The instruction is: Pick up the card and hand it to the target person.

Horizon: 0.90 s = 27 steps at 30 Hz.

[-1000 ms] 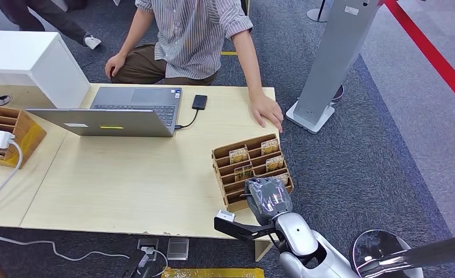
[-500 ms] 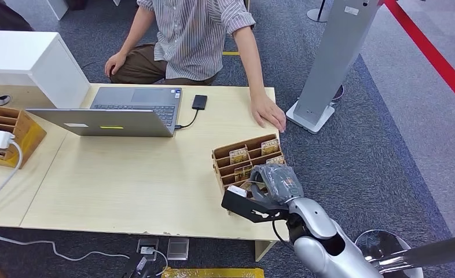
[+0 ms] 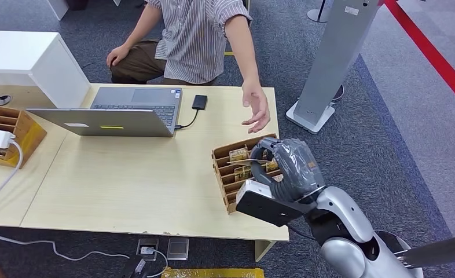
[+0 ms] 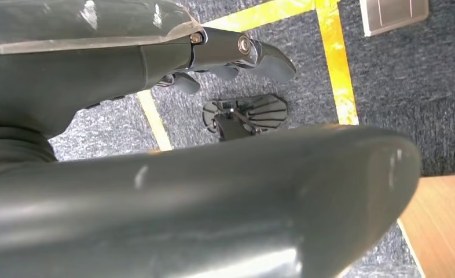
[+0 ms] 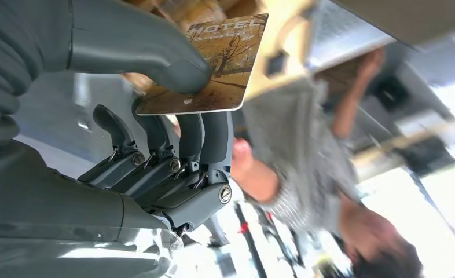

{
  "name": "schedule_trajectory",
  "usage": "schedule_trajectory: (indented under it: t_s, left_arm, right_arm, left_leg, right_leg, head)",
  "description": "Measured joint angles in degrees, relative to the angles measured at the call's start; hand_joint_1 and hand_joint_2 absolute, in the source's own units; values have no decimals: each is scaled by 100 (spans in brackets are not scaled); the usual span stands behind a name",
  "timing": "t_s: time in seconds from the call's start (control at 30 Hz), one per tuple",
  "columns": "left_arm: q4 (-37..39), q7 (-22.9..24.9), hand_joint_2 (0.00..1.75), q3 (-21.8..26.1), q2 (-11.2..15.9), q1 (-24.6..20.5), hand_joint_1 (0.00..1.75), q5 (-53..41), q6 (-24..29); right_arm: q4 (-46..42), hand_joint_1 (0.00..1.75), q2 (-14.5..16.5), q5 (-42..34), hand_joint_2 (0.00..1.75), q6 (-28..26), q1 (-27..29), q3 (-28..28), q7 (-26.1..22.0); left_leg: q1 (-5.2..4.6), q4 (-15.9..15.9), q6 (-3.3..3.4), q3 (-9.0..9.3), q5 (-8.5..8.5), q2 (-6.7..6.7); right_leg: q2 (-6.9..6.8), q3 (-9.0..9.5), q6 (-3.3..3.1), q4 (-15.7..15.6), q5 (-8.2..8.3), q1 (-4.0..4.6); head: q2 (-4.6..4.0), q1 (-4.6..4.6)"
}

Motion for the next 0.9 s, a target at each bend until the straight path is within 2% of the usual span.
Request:
schedule_trajectory:
  t_s: [0.13,0.23,0.33,0.53,0.77,0.8,0.9]
  left_arm:
    - [-5,43,0,0,-41,-76,0,-74,-57]
    - [-7,55,0,0,-78,-134,0,-101,-68]
    - [-9,56,0,0,-105,-165,0,-108,-57]
    - [-9,57,0,0,-125,-165,0,-133,-32]
    - [-9,92,0,0,-127,-166,0,-166,-22]
    - [-9,91,0,0,-127,-166,0,-166,-23]
    - [-9,69,131,0,-127,-163,0,-169,-21]
  right_arm:
    - [289,150,253,614,175,-1141,1,8,-836]
    - [649,150,432,1158,175,-2020,7,12,-1163]
    - [992,150,578,1309,175,-2631,35,14,-1331]
    - [1456,150,736,1556,175,-3303,96,14,-1359]
    - [1748,150,792,1688,175,-3397,136,39,-1217]
    - [1775,113,802,1693,175,-3395,139,44,-1213]
    - [1854,0,835,1718,175,-3394,143,58,-1207]
  left_leg:
    - [0,0,0,0,0,-1]
    - [0,0,0,0,0,-1]
    - [0,0,0,0,0,-1]
    - [0,0,0,-1,0,-1]
    - [0,0,0,0,0,0]
    - [0,0,0,0,0,0]
    - [0,0,0,0,0,0]
  right_leg:
    - [-1,1,0,2,0,0]
    - [-1,1,0,3,0,0]
    - [-1,1,0,3,0,0]
    - [-1,-1,0,2,0,0]
    - [-1,-1,0,3,0,0]
    - [-1,-1,0,3,0,0]
    - [-1,-1,0,3,0,0]
  head:
    - [0,-1]
    - [1,-1]
    - [0,0]
    - [0,0]
    - [0,-2]
    - [0,-1]
    - [1,-2]
